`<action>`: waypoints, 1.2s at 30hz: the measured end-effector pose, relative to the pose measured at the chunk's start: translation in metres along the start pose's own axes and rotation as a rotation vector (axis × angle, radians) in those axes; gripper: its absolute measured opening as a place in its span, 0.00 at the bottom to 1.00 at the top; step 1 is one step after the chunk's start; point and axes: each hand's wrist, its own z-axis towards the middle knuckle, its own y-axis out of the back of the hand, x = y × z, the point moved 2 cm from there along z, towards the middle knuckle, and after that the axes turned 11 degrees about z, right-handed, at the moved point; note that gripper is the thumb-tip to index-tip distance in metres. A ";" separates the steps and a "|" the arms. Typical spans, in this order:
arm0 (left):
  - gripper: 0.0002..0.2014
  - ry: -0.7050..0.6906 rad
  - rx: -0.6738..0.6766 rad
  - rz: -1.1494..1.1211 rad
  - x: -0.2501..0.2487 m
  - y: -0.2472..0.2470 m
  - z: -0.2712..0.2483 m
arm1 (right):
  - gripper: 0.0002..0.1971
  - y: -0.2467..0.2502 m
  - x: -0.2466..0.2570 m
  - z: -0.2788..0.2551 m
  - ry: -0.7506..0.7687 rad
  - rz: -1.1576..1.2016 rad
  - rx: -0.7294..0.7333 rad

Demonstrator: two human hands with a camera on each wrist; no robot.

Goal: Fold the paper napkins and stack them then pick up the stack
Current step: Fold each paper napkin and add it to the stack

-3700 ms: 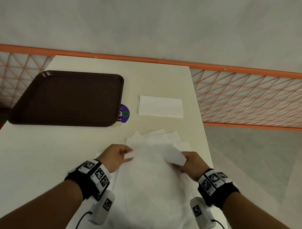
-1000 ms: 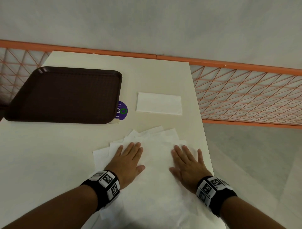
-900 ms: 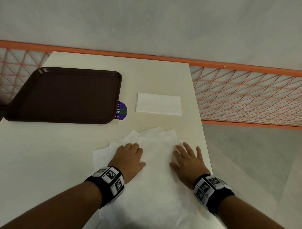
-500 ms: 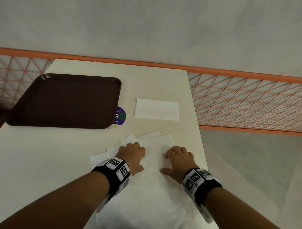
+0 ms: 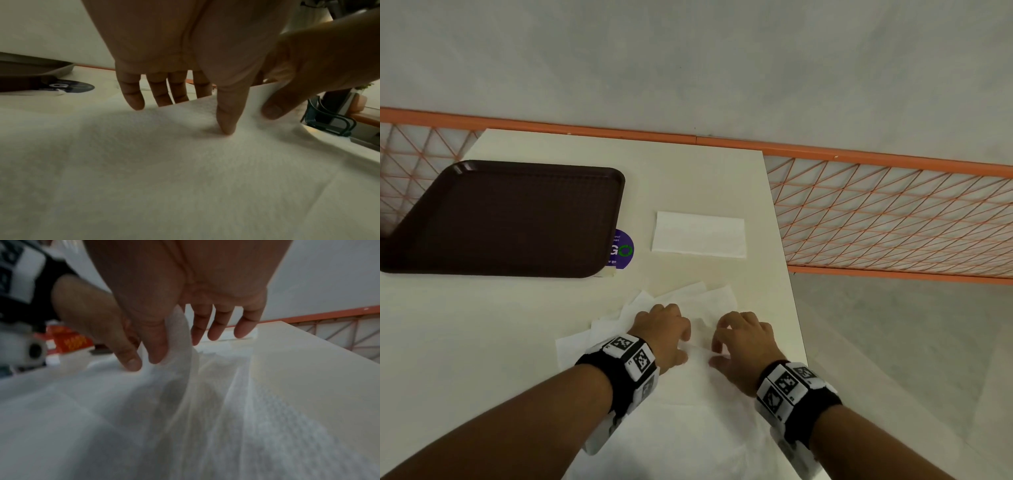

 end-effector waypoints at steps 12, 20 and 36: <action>0.08 0.252 -0.040 -1.315 0.046 0.012 -0.005 | 0.04 0.024 -0.052 0.011 -0.377 1.323 -0.388; 0.05 0.455 -0.191 -1.409 0.058 0.008 0.031 | 0.07 0.035 -0.052 0.046 -0.505 1.495 -0.272; 0.18 0.469 -0.496 -0.593 0.098 0.077 0.140 | 0.10 0.097 -0.072 0.153 -0.450 0.910 -0.383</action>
